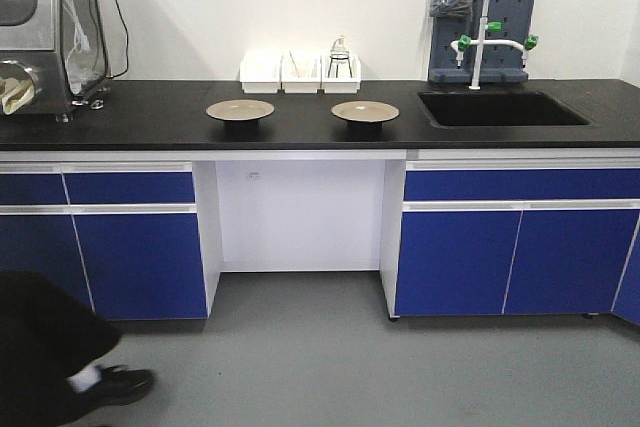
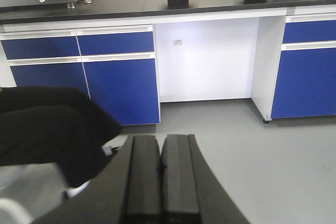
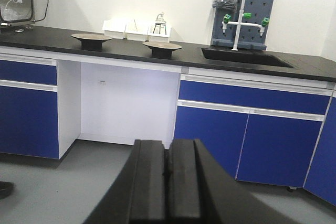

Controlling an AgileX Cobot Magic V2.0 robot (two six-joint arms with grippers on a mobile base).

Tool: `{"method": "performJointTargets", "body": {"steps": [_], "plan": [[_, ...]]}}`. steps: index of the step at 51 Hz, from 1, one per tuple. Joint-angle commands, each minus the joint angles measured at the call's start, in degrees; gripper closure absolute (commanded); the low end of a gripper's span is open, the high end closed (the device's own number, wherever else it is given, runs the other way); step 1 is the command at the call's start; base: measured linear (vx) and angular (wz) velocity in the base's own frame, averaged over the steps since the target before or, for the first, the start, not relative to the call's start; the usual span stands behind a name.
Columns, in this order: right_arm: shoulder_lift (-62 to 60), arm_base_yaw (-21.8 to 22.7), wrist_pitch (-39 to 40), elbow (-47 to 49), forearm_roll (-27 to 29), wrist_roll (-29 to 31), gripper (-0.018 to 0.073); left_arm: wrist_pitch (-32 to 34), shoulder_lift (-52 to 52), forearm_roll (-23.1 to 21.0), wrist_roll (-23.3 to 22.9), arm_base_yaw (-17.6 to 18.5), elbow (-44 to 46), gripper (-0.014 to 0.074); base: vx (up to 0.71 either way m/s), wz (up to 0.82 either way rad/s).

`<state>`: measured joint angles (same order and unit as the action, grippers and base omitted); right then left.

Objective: Arrange circular plates on left workspace
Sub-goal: 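Drive the base toward the bench with the two tan plates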

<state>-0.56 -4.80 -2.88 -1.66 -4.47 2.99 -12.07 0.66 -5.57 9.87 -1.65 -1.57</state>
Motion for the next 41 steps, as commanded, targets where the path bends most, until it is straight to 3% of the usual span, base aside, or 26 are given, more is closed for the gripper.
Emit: {"method": "performJointTargets", "body": {"steps": [1,41], "plan": [[-0.76,0.19,4.37,-1.21,-0.47,0.10,0.0560,4.67,0.84,-0.14,-0.55,0.28,-1.10,0.0596,0.00,0.00],[-0.76,0.19,4.37,-1.21,-0.47,0.10,0.0560,4.67,0.84,-0.14,-0.55,0.28,-1.10,0.0596,0.02,0.03]]}}
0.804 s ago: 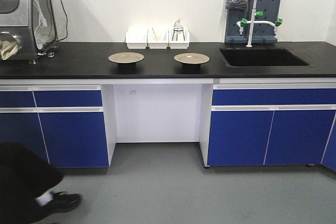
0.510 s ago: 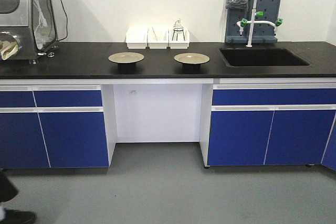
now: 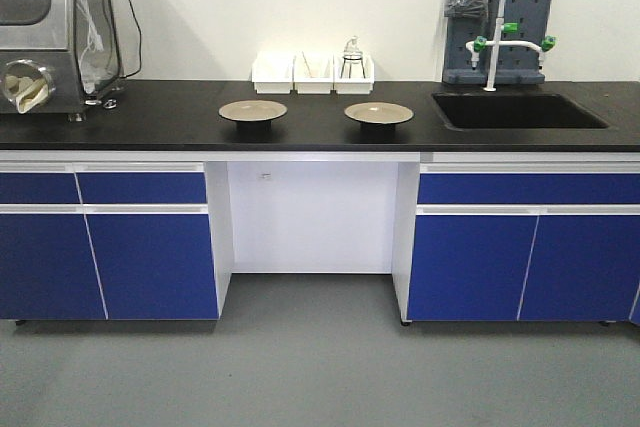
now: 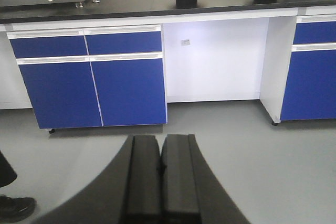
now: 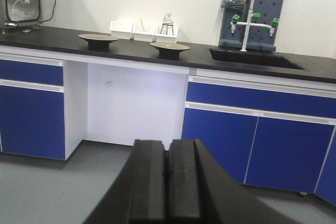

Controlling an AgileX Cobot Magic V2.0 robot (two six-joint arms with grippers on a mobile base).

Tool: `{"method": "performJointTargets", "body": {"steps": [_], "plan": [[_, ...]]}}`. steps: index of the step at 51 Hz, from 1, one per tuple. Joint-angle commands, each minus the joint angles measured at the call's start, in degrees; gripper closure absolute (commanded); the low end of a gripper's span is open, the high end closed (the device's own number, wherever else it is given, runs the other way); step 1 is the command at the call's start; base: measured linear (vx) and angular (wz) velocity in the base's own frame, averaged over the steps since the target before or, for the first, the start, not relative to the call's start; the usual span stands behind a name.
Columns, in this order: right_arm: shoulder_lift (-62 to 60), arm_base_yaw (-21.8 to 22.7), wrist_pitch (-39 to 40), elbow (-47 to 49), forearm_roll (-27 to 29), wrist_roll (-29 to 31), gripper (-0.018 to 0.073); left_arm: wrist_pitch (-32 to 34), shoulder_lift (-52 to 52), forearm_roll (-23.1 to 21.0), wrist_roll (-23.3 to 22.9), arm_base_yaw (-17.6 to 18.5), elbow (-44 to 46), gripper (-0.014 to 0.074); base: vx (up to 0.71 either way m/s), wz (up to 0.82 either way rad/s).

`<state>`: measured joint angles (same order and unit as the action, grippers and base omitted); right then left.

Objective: Arrange circular plates on left workspace
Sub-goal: 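Drive the base toward the bench with the two tan plates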

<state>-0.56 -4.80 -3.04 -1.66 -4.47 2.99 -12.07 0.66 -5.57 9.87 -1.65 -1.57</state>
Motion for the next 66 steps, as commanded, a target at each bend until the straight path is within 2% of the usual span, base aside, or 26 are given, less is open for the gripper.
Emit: {"method": "performJointTargets", "body": {"steps": [1,29,66], "plan": [[-0.76,0.19,4.52,-1.21,-0.47,0.10,0.0560,4.67,0.84,-0.14,-0.55,0.28,-1.10,0.0596,0.11,0.09],[-0.76,0.19,4.52,-1.21,-0.47,0.10,0.0560,4.67,0.84,-0.14,-0.55,0.28,-1.10,0.0596,0.21,0.05],[-0.76,0.19,4.52,-1.21,-0.47,0.10,0.0560,4.67,0.84,-0.14,-0.55,0.28,-1.10,0.0596,0.43,0.00]]}}
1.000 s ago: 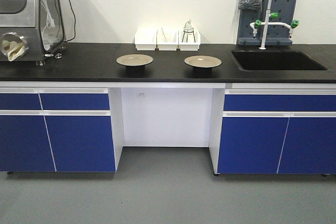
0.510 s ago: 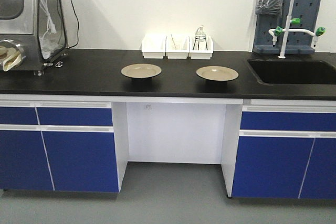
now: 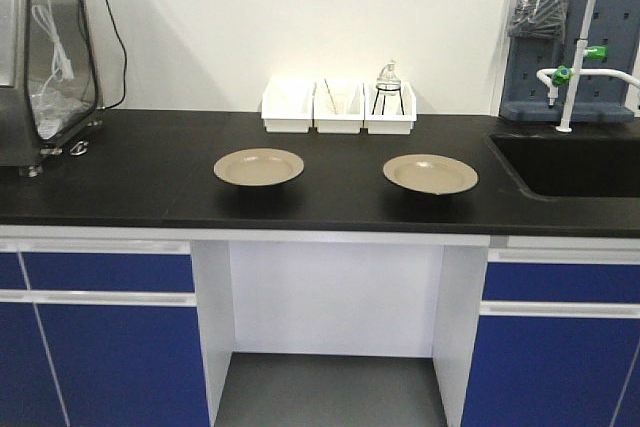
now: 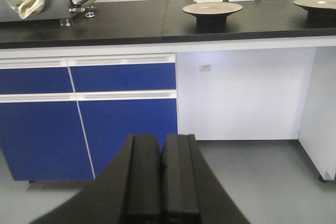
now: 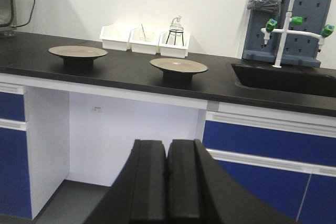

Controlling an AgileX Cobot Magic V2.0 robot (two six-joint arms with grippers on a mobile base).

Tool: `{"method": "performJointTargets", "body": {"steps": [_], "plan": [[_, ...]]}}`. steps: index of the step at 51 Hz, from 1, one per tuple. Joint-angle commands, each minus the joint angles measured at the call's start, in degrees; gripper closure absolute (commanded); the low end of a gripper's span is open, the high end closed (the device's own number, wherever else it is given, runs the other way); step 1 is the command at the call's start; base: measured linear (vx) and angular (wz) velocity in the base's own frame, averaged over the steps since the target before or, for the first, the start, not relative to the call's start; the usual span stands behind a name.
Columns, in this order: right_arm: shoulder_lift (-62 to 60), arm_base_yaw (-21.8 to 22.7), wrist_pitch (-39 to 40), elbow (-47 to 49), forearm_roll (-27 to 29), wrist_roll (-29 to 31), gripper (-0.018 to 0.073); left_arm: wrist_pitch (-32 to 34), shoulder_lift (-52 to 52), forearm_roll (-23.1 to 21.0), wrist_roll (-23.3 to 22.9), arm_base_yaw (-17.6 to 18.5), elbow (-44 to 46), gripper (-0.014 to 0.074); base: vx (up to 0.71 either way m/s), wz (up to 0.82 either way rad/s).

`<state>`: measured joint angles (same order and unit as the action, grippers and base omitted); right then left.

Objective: Arrange circular plates on left workspace
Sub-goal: 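Drive the base toward the bench with the two tan plates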

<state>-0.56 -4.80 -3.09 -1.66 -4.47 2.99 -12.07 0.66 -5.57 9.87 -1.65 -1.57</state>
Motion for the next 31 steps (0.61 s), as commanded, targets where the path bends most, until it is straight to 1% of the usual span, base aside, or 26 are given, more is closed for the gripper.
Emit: {"method": "performJointTargets", "body": {"steps": [1,31], "plan": [[-0.76,0.19,4.57,-1.21,-0.47,0.10,0.0560,4.67,0.84,-0.14,-0.55,0.28,-1.10,0.0596,0.47,-0.03],[-0.76,0.19,4.57,-1.21,-0.47,0.10,0.0560,4.73,0.84,-0.14,-0.55,0.28,-1.10,0.0596,0.50,-0.04]]}}
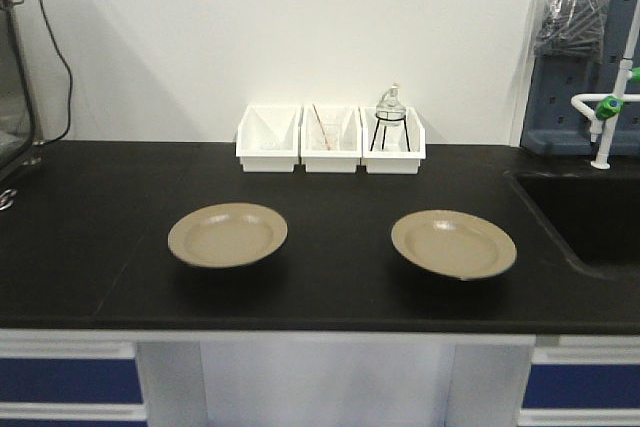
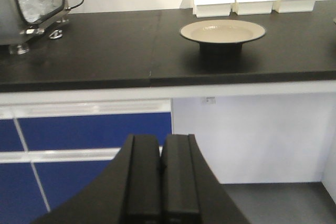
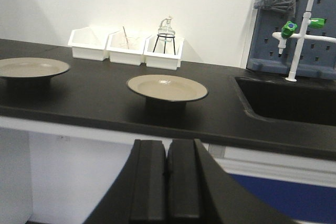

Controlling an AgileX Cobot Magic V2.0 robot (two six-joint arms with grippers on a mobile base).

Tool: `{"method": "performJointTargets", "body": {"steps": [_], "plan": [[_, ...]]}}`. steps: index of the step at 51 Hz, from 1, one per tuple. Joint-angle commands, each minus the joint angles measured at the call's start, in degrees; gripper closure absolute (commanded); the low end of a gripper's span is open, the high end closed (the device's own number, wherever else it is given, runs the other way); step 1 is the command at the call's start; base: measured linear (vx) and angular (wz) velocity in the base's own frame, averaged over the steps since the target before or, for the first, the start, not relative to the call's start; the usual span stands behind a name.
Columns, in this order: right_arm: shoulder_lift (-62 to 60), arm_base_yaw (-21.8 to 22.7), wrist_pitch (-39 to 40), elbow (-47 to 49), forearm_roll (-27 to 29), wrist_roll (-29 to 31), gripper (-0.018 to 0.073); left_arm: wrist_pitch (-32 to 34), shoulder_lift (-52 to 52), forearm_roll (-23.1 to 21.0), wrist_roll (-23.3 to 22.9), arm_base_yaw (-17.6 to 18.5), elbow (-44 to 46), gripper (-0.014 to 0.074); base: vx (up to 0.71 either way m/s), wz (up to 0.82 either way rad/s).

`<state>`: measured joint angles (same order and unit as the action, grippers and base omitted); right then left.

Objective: Arrange circular plates on left workspace
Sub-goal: 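Drive the base toward the bench with the two tan plates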

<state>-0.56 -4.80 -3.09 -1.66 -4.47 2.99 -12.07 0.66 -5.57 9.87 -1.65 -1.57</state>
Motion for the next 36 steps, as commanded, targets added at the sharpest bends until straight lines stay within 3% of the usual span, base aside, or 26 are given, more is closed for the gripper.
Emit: {"method": "performJointTargets", "body": {"steps": [1,36], "plan": [[-0.76,0.19,4.57,-1.21,-0.47,0.10,0.0560,4.73,0.84,-0.14,-0.55,0.28,-1.10,0.0596,0.49,-0.05],[-0.76,0.19,4.57,-1.21,-0.47,0.10,0.0560,4.73,0.84,-0.14,-0.55,0.28,-1.10,0.0596,0.44,-0.08]]}}
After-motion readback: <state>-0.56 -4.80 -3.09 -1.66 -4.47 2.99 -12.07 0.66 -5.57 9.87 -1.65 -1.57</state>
